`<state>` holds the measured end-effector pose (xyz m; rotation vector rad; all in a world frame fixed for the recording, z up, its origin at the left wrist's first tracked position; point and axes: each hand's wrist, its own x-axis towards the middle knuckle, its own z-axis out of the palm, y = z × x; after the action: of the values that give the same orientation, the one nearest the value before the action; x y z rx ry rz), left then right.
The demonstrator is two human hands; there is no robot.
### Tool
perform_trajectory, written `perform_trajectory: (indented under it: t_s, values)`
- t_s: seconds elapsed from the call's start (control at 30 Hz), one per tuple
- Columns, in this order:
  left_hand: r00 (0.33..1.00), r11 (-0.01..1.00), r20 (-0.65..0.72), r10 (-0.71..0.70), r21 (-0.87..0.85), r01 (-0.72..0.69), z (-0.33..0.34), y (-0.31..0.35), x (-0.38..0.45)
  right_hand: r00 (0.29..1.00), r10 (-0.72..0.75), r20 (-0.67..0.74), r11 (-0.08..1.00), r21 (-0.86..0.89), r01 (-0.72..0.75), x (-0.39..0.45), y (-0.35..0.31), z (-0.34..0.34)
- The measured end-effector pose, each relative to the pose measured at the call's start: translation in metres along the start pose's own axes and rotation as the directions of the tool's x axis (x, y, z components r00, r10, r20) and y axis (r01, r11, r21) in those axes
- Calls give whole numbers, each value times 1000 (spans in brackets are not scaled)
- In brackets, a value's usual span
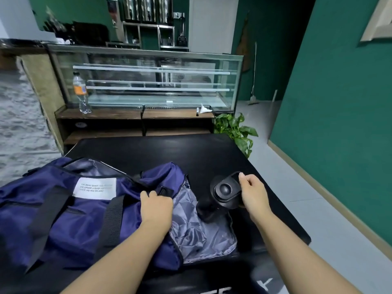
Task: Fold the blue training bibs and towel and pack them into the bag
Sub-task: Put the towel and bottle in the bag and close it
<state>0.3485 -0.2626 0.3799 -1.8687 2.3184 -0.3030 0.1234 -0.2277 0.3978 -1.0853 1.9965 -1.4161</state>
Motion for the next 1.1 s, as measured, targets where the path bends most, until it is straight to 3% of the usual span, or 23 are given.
perform_trajectory:
  t_s: [0.07,0.13,0.23,0.3,0.4,0.5,0.6,0.77,0.9,1.1]
  values:
    - [1000,998,-24,3,-55,-4,-3,-3,-2,996,51,68,999,-18,-50,0,0,1]
    - [996,976,-84,-37,-216,18,-10,-8,-4,969,171,178,985,3,-175,-5,-3,6]
    - [975,870,-195,-107,-493,-3,-21,-16,-8,773,415,480,858,76,-507,-21,-15,13]
    - [973,835,-207,-104,-550,-27,-26,-20,-12,710,438,551,823,70,-563,-23,-19,18]
    - [979,812,-190,-71,-581,-54,-31,-23,-18,764,414,495,854,78,-514,-19,-24,24]
    - [978,715,-186,-91,-696,-66,-39,-28,-23,796,377,473,873,106,-476,-17,-32,26]
    - [969,590,-212,-129,-802,-97,-49,-30,-27,789,379,484,875,91,-475,-19,-40,34]
    - [948,491,-294,-122,-848,-200,-62,-29,-29,761,381,526,846,133,-516,-33,-50,61]
    - [958,529,-284,-46,-820,-218,-57,-32,-27,703,429,567,789,144,-597,-39,-41,66]
    - [959,651,-284,18,-725,-227,-43,-39,-21,774,435,461,804,188,-564,-12,-40,29]
